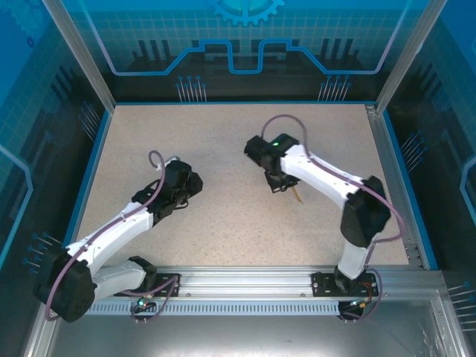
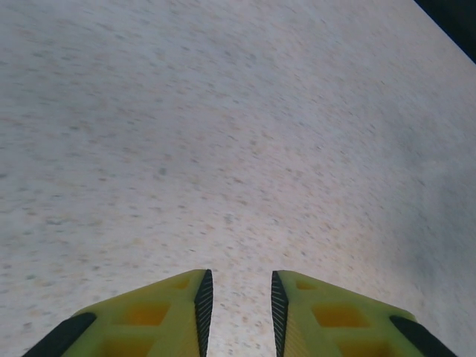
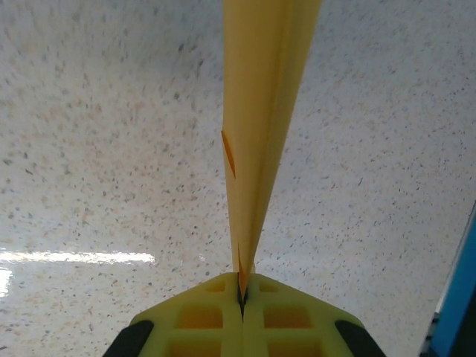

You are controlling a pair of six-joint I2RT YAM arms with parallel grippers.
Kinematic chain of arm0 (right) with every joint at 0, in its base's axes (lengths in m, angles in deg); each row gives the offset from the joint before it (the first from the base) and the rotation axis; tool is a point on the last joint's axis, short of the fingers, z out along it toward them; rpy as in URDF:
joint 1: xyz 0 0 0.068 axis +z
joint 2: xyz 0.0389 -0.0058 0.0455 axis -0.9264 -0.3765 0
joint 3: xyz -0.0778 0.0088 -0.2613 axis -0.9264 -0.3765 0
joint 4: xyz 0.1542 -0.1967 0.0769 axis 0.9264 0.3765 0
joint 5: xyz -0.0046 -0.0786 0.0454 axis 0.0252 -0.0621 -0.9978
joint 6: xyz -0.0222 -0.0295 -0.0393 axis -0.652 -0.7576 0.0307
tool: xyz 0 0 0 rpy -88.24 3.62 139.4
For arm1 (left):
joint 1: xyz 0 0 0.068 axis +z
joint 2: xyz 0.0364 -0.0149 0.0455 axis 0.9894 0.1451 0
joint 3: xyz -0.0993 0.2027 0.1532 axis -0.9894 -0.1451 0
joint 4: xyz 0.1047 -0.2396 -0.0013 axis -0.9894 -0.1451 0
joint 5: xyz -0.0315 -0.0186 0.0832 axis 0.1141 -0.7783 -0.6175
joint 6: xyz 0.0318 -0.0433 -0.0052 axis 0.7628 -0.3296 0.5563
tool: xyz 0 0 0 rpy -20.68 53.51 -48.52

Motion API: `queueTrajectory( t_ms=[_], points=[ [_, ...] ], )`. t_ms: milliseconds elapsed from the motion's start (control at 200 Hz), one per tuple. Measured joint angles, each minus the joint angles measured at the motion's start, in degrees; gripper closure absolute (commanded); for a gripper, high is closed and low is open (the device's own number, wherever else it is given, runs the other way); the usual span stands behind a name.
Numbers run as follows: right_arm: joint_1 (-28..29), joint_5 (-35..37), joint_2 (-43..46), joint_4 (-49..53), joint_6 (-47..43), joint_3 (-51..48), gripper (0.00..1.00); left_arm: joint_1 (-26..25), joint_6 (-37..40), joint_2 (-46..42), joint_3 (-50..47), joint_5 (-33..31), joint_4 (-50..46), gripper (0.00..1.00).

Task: Fold a paper plane with a square sheet of paper (pick it up from the middle)
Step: Turn over the paper at the center of the table.

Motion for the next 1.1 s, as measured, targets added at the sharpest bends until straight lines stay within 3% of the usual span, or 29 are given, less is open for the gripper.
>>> queueTrajectory(
  t_ms=[125, 200, 275, 345, 435, 540, 660, 775, 835, 1095],
  points=[
    [3.5, -3.91, -8.46, -1.11, 0.55, 2.89, 0.92, 0.87, -1.38, -0.79, -0.02, -3.43, -3.1, 0.69],
    [4.63, -8.24, -12.33, -3.06, 0.22, 4.7, 0.77, 1.29, -1.51, -0.79, -0.02, -4.15, -4.5, 0.66],
    [4.94, -14.51, -13.55, -7.1, -0.15, 5.01, 0.52, 1.44, -1.49, -0.76, 0.07, -4.07, -5.27, 0.64],
    [4.2, -21.51, -11.47, -13.16, -0.48, 2.69, 0.46, 1.51, -1.27, -0.2, 0.61, -3.04, -5.57, 0.62],
    [0.72, -31.71, -4.94, -22.05, -0.31, -4.37, 0.55, 1.7, -0.79, 2.69, 3.63, -0.28, -5.97, 0.57],
    [-9.35, -43.08, 4.0, -31.85, 1.2, -14.36, 0.71, 1.88, 0.42, 9.18, 10.62, 5.7, -6.4, 0.58],
    [-19.19, -51.47, 9.03, -38.14, 3.72, -21.86, 0.75, 1.86, 0.39, 19.41, 22.95, 14.73, -8.85, 0.61],
    [-17.94, -56.28, 10.99, -40.33, 5.64, -26.08, 0.78, 1.84, -0.07, 25.18, 29.42, 22.73, -9.25, 0.6],
    [-16.0, -57.51, 12.2, -41.97, 6.4, -28.74, 0.84, 1.75, -0.02, 26.67, 30.23, 26.03, -9.2, 0.6],
    [-12.5, -59.41, 11.87, -53.77, 6.93, -39.85, 0.88, 1.2, 1.64, 40.57, 32.44, 37.53, -3.74, 0.62]
  ],
)
